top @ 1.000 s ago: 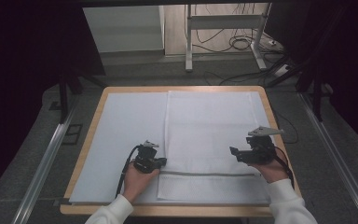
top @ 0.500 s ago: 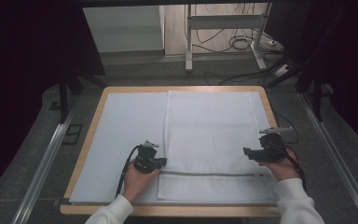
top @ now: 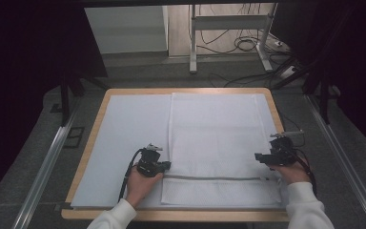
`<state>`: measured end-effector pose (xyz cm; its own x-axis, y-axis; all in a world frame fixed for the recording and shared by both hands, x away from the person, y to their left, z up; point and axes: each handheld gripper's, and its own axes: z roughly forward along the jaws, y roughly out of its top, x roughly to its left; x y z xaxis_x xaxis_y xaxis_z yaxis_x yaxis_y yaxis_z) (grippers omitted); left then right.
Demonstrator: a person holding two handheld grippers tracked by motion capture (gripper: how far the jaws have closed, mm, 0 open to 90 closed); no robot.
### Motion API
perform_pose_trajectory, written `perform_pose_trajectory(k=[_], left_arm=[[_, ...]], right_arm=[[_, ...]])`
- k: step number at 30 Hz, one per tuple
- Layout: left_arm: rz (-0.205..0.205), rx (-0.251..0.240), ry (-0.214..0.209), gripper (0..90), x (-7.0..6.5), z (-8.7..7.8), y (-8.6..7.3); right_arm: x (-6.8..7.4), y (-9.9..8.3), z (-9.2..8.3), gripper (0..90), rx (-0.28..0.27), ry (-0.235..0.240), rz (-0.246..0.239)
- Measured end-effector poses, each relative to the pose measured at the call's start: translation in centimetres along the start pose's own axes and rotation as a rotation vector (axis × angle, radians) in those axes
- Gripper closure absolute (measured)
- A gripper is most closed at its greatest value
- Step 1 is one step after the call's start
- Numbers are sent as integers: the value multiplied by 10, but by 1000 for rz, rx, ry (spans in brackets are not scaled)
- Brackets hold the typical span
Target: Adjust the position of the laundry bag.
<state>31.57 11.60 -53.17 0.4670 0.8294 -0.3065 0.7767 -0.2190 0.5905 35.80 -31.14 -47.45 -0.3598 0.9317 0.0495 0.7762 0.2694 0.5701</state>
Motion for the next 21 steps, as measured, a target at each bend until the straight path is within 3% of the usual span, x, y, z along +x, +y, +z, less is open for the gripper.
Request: perform_pose_trajectory(k=[10, 16, 21], left_arm=[[1, 0, -2, 894, 0, 0, 0], [-3, -3, -3, 894, 0, 0, 0], [-2, -2, -5, 894, 0, 0, 0]], right_arm=[[-23, -8, 8, 350, 66, 28, 85], [-29, -11, 12, 384, 96, 40, 112], [-29, -12, 14, 410, 107, 39, 106]])
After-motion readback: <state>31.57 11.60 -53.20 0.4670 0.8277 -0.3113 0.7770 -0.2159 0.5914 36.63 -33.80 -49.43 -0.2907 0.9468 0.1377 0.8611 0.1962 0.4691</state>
